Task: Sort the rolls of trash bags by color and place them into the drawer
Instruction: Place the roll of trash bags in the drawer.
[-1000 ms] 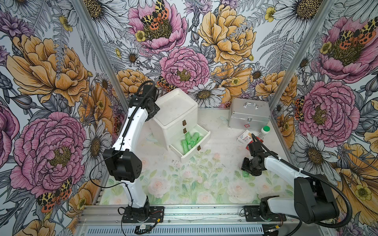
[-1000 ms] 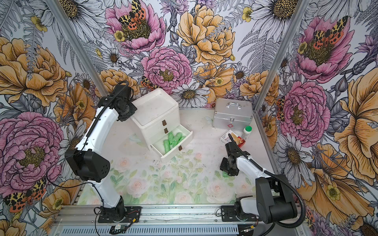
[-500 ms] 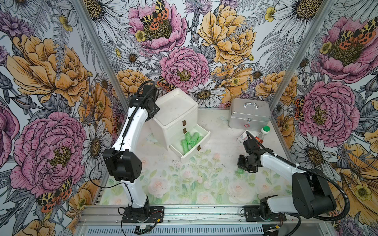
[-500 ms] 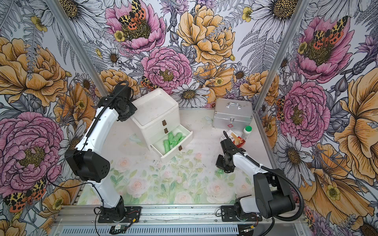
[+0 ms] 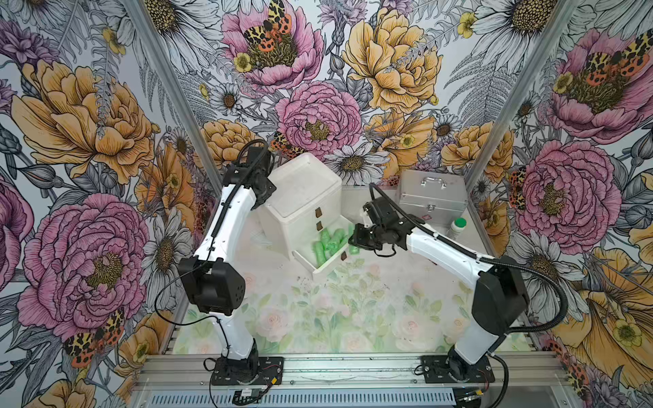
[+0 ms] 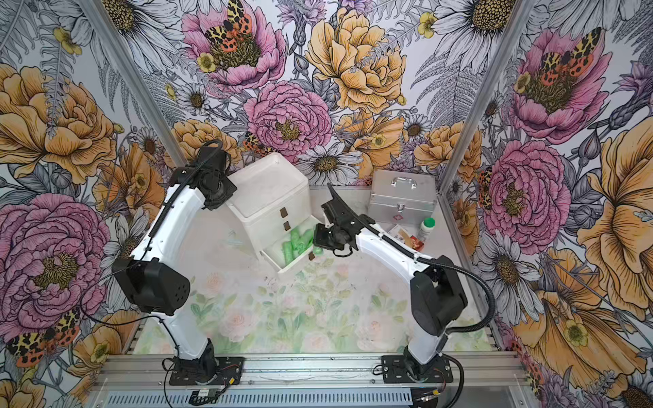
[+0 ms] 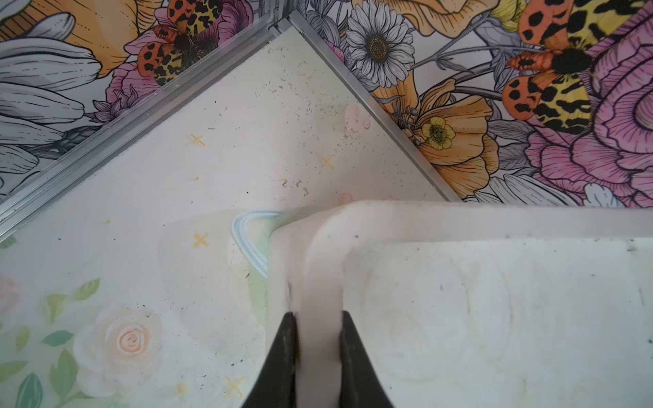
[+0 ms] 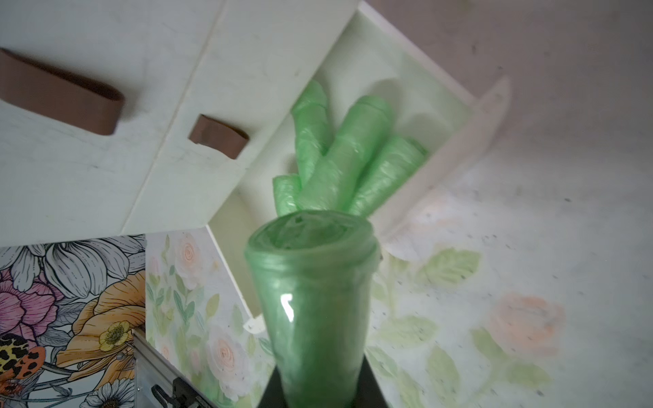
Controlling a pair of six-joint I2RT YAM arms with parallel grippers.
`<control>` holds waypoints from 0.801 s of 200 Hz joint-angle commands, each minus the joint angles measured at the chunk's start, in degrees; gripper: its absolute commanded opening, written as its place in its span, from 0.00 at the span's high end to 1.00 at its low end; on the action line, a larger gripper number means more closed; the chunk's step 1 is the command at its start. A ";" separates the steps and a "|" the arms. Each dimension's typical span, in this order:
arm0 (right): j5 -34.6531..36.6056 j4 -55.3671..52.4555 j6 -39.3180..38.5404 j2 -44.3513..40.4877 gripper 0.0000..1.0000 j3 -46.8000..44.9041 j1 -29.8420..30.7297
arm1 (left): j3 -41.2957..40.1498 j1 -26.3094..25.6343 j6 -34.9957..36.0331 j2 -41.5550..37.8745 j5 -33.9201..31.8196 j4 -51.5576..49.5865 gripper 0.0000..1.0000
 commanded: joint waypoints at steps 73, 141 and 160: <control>-4.69 0.94 4.58 17.03 0.80 16.41 3.43 | -4.36 -2.94 -3.80 4.01 12.37 -5.22 1.00; -5.41 4.39 10.07 20.40 0.79 15.77 4.44 | -4.47 -2.90 -3.71 4.01 12.38 -5.19 1.00; -5.95 5.31 11.20 21.57 0.70 16.15 4.70 | -4.24 -2.91 -3.71 4.02 12.34 -5.29 1.00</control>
